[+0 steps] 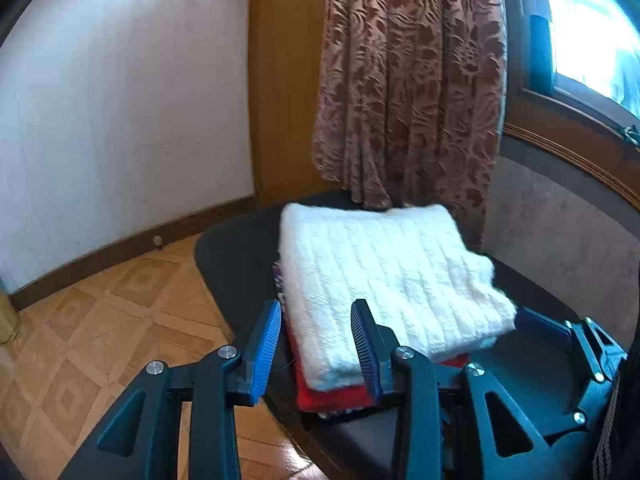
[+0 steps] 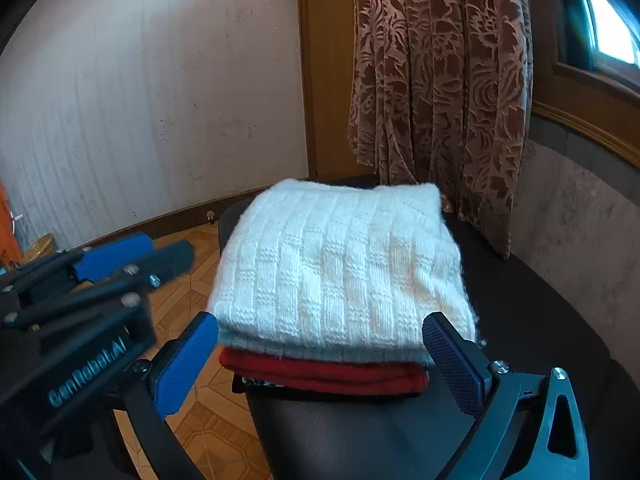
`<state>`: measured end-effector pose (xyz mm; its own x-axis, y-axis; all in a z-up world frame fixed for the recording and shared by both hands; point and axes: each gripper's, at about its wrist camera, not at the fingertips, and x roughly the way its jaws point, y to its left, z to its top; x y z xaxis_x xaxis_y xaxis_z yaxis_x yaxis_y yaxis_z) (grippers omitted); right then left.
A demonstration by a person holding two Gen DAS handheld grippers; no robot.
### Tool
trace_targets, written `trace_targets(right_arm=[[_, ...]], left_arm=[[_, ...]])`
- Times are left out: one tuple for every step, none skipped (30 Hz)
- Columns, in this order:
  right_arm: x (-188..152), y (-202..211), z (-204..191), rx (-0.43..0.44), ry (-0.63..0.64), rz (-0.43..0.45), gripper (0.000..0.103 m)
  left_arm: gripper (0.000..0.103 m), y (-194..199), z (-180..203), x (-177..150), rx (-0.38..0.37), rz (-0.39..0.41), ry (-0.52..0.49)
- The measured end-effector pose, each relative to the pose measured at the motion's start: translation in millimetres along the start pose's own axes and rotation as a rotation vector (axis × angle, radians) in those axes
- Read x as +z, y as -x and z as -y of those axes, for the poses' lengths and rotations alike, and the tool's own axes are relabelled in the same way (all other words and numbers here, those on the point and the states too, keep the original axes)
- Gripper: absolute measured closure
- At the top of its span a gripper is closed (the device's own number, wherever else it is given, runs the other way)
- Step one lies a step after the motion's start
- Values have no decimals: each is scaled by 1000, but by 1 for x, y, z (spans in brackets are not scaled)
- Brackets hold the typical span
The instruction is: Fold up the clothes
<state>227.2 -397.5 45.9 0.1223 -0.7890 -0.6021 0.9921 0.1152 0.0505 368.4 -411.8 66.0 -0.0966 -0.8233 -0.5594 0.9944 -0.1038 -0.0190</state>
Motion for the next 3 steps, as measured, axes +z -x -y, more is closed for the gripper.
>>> trace_targets(right_arm=[[-1, 0, 0, 2, -3, -2, 0], [-2, 0, 1, 3, -5, -4, 0], [-2, 1, 0, -1, -6, -3, 0]], left_arm=[[66, 0, -1, -1, -2, -1, 5], [66, 0, -2, -1, -5, -2, 11], [66, 0, -3, -2, -7, -2, 16]])
